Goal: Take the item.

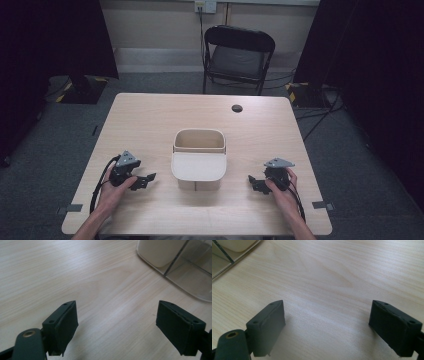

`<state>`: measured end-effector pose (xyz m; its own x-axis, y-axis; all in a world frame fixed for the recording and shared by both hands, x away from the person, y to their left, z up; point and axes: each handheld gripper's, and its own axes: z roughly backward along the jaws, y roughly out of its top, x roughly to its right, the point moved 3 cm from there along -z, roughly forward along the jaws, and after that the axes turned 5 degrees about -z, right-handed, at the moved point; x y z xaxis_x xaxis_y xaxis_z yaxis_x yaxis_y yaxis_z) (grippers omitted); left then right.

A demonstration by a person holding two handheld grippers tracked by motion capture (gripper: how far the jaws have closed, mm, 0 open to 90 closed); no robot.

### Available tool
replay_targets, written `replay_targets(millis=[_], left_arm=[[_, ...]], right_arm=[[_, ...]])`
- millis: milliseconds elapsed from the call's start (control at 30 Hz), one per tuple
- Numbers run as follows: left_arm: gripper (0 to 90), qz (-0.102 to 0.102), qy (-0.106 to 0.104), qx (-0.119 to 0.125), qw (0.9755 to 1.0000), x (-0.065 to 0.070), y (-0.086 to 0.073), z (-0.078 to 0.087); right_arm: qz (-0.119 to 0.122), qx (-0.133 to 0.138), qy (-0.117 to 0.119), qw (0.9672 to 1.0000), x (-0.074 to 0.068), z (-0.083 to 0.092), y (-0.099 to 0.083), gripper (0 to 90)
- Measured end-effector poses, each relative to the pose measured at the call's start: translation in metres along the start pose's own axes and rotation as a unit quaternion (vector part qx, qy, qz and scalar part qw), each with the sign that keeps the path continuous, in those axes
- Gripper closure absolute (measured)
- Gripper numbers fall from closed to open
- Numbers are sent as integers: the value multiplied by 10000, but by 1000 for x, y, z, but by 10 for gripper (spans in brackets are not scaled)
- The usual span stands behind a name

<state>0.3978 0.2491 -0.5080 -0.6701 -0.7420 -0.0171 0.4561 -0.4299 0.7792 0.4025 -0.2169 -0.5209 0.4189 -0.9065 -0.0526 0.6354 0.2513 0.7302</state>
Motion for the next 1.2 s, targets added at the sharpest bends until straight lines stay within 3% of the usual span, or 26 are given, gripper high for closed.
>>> replay_targets(millis=[467, 733, 967, 1200], left_arm=[[189, -6, -349, 284, 9990, 15, 11, 6], [190, -106, -581, 490, 9971, 29, 20, 8], [189, -33, -760, 579, 9954, 36, 26, 10], [190, -144, -934, 685, 9932, 44, 31, 10]], right_arm=[[-2, -1, 0, 10000, 0, 0, 0, 126], [-1, -2, 0, 10000, 0, 0, 0, 126], [-1, -1, -1, 10000, 0, 0, 0, 126], [-4, -1, 0, 10000, 0, 0, 0, 126]])
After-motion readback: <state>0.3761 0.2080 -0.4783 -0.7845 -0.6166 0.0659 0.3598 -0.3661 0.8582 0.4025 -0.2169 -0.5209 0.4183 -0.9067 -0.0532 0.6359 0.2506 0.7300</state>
